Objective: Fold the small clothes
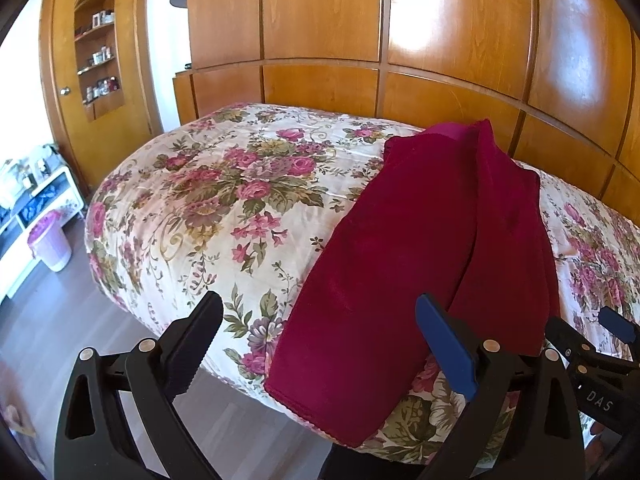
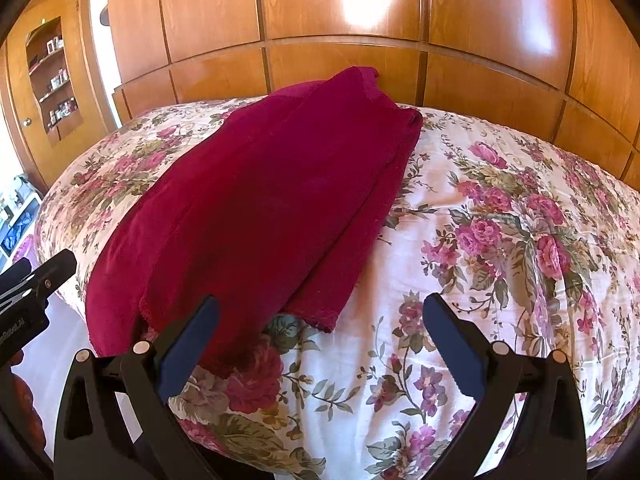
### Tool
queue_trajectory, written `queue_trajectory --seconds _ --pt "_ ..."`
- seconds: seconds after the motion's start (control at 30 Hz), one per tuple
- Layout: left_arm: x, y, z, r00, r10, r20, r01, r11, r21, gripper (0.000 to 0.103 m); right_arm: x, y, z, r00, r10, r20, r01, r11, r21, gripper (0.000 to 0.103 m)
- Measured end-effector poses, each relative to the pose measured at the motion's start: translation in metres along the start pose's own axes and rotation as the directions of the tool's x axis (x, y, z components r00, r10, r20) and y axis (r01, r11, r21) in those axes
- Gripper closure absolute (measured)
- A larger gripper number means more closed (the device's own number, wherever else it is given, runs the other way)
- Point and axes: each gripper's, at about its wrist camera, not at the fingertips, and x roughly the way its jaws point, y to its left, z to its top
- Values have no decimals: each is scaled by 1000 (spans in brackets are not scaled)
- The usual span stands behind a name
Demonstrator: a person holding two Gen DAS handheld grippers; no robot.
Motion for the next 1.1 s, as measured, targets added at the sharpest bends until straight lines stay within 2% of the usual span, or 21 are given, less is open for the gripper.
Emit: queue_trajectory --seconds 0.53,1.1 --pt "2 3 -4 1000 -6 -7 6 1000 17 7 0 4 2 1000 -3 -1 3 1000 -4 2" --pt "7 11 -6 1000 14 -26 -15 1000 -11 7 5 11 0 1000 19 -18 -19 1000 -12 2"
